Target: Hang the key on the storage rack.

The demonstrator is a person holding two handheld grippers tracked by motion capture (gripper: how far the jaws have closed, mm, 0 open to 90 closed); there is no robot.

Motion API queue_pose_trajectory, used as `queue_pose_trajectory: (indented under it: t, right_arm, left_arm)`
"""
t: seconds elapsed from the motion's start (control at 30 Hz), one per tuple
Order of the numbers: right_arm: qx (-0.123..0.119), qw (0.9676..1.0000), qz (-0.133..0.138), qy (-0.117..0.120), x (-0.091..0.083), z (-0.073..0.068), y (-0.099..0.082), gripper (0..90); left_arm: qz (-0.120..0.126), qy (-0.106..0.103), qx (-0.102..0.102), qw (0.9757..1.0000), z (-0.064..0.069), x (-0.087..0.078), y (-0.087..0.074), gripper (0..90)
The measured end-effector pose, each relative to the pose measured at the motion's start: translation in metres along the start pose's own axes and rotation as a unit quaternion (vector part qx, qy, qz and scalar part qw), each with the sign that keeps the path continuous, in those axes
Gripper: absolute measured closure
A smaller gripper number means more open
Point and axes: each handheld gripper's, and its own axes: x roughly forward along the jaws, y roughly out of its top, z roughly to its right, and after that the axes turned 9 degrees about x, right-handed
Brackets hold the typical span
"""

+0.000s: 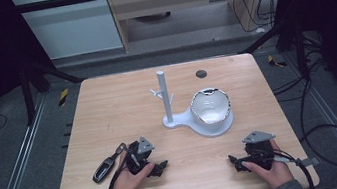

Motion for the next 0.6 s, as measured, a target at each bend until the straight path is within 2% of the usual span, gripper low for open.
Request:
queue_pose_trajectory:
  t: [0.2, 0.4, 0.43, 0.53, 0.6]
  right_arm:
    - [0.0, 1.0, 0.0, 0.0, 0.0, 0.0, 0.0, 0.4]
    - [0.0, 1.0, 0.0, 0.0, 0.0, 0.0, 0.0, 0.4]
    - [0.0, 1.0, 0.0, 0.0, 0.0, 0.0, 0.0, 0.4]
    - [0.0, 1.0, 0.0, 0.0, 0.0, 0.0, 0.0, 0.4]
    - [0.0, 1.0, 0.0, 0.0, 0.0, 0.0, 0.0, 0.4]
  left_arm:
    - [-0.008, 0.001, -0.002, 1.0, 0.0, -0.011, 0.0, 5.1]
    - [-0.006, 0.002, -0.017, 0.9998, -0.006, -0.029, -0.001, 5.2]
    - [-0.016, 0.005, -0.016, 0.9997, -0.009, -0.036, -0.001, 5.1]
    - [-0.024, 0.009, -0.015, 0.9996, -0.012, -0.043, -0.001, 5.0]
    - [-0.03, 0.014, -0.019, 0.9993, -0.019, -0.052, -0.003, 5.1]
